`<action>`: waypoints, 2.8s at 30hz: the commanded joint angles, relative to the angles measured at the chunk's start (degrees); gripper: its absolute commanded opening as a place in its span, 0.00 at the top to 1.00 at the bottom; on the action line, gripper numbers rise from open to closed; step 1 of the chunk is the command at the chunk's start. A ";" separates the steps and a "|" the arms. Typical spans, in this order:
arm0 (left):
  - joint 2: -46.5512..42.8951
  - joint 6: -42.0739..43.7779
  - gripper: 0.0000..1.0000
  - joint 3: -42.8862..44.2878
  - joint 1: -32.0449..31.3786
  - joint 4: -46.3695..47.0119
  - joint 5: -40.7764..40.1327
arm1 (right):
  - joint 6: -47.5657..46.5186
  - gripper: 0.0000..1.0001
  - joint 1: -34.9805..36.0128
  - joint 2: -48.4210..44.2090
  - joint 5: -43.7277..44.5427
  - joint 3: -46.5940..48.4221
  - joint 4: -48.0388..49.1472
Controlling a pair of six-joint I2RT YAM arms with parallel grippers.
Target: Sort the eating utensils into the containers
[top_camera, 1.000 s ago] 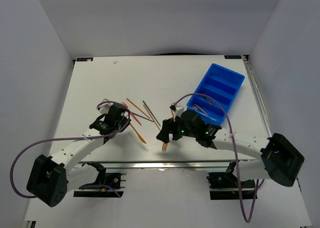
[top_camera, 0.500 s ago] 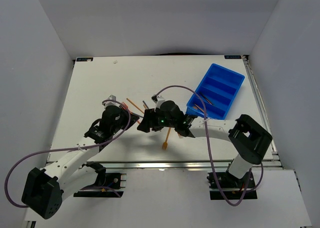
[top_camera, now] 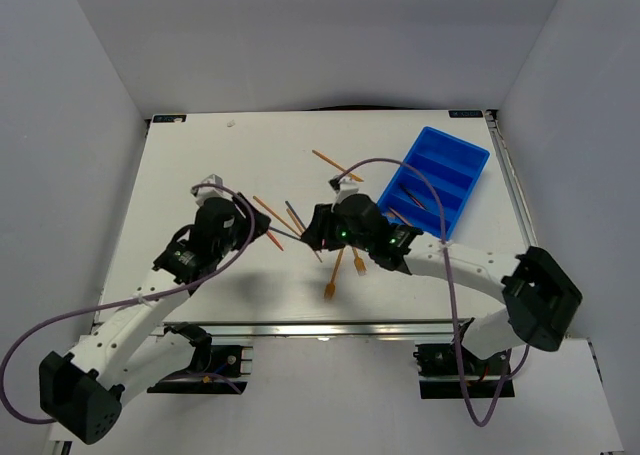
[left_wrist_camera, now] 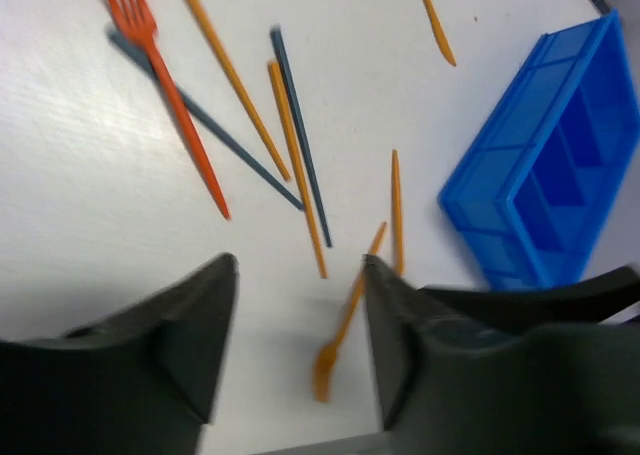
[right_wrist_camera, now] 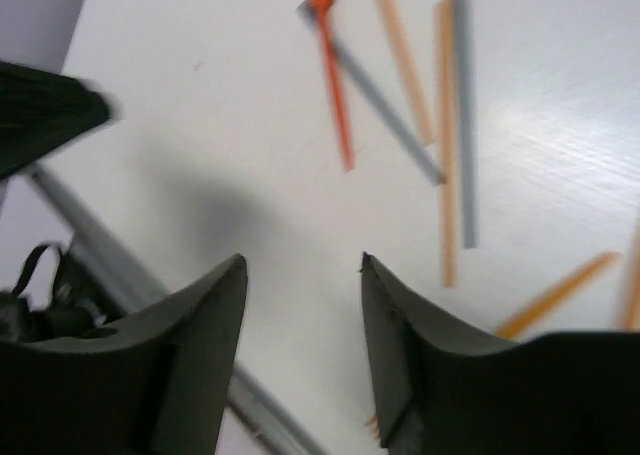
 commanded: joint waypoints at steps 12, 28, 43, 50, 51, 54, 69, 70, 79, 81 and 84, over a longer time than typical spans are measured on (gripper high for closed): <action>-1.67 15.51 0.12 15.03 -0.23 -20.36 -19.04 | -13.96 0.11 -11.52 11.39 14.86 22.67 -19.15; -6.68 18.15 0.09 10.63 -0.15 -20.28 -28.64 | -36.20 0.24 -26.47 59.64 -7.64 81.58 -29.28; -7.47 19.82 0.08 9.84 -0.23 -18.44 -23.27 | -40.33 0.35 -27.89 69.49 -9.95 88.43 -29.16; -8.26 20.17 0.06 9.75 -0.23 -18.00 -22.22 | -45.08 0.63 -26.31 69.58 -6.26 87.03 -30.66; -8.35 20.17 0.06 9.75 -0.23 -17.91 -22.13 | -44.99 0.64 -26.48 69.84 -6.70 86.94 -31.18; -8.70 20.52 0.06 9.75 -0.23 -17.73 -21.60 | -44.55 0.77 -26.92 70.46 -7.67 87.20 -33.55; -10.81 19.91 0.04 9.49 -0.23 -17.91 -23.45 | -39.29 1.00 -24.99 55.11 -14.87 72.36 -26.72; -11.07 19.91 0.04 9.40 -0.23 -17.91 -23.45 | -38.76 1.00 -25.08 53.78 -16.18 71.13 -24.36; -12.57 19.56 0.04 9.22 -0.23 -18.00 -24.24 | -33.75 1.00 -25.51 45.77 -22.34 70.95 -22.58; -12.66 19.47 0.04 9.22 -0.23 -18.00 -24.33 | -34.18 1.00 -25.51 42.71 -21.12 70.16 -23.01; -12.57 19.56 0.03 9.22 -0.23 -18.00 -24.24 | -36.29 1.00 -27.27 35.70 -20.15 63.86 -22.84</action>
